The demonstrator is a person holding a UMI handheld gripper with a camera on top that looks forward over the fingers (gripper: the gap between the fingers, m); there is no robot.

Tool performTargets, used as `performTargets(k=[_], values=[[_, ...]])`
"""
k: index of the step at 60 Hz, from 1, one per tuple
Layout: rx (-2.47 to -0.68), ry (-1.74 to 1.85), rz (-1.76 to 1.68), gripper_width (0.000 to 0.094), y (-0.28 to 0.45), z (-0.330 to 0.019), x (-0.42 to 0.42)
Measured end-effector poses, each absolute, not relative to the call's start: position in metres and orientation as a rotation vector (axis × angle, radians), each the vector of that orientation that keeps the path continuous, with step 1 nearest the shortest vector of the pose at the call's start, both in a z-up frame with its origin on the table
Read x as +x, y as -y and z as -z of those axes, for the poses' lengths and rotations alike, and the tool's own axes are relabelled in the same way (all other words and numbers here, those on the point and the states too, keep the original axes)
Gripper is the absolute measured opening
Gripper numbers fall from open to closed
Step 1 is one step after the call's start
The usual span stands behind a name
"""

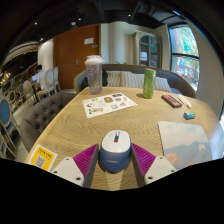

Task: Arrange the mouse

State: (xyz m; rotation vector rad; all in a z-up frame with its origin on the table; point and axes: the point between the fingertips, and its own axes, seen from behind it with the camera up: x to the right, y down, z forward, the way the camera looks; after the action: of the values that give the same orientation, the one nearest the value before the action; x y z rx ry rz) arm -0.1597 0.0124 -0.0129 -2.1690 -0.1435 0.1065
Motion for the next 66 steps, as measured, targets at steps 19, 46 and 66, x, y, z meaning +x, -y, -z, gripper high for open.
performTargets(k=[19, 46, 66], values=[[-2.036, 0.227, -0.123, 0.0447, -0.01, -0.038, -0.165], [-2.017, -0.017, 0.043, 0.0444, -0.024, -0.063, 0.074], [-2.151, -0.102, 0.013, 0.0445, -0.02, 0.007, 0.125]])
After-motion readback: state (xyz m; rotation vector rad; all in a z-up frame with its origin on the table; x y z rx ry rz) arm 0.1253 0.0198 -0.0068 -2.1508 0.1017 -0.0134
